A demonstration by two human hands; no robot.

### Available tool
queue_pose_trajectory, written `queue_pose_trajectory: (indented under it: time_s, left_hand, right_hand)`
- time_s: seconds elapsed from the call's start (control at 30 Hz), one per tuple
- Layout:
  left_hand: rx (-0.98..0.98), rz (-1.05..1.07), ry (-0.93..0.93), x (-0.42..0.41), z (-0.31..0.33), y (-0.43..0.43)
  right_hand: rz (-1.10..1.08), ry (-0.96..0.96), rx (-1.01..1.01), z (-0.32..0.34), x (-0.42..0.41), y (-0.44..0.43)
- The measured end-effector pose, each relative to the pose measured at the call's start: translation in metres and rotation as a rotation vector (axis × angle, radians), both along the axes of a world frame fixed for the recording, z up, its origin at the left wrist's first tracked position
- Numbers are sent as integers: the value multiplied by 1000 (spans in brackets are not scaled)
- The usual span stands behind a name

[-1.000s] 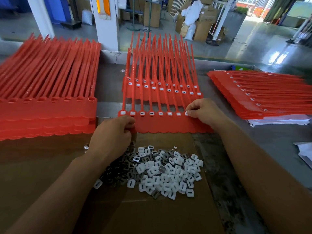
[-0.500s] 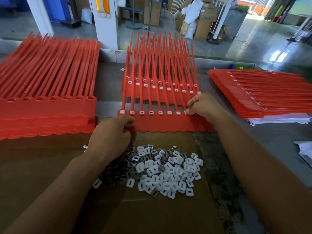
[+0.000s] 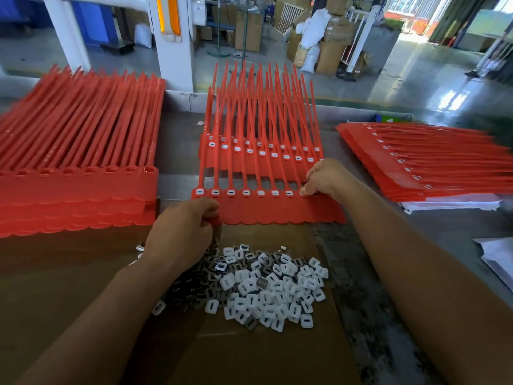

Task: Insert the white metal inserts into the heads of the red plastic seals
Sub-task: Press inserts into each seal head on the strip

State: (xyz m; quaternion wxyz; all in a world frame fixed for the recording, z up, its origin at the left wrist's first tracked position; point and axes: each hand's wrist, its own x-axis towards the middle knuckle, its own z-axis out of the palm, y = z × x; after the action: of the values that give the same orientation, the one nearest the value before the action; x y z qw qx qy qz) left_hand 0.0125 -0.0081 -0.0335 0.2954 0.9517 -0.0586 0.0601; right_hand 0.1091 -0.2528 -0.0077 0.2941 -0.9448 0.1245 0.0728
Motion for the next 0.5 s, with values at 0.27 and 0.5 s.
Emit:
queue_pose_trajectory:
  time_s: [0.27, 0.5]
  left_hand:
    - [5, 2, -1, 1, 0, 0]
    - [3, -2, -17, 1, 0, 0]
  right_hand:
    - [5, -134, 47, -9, -14, -2]
    - [200, -351, 84, 2, -56, 10]
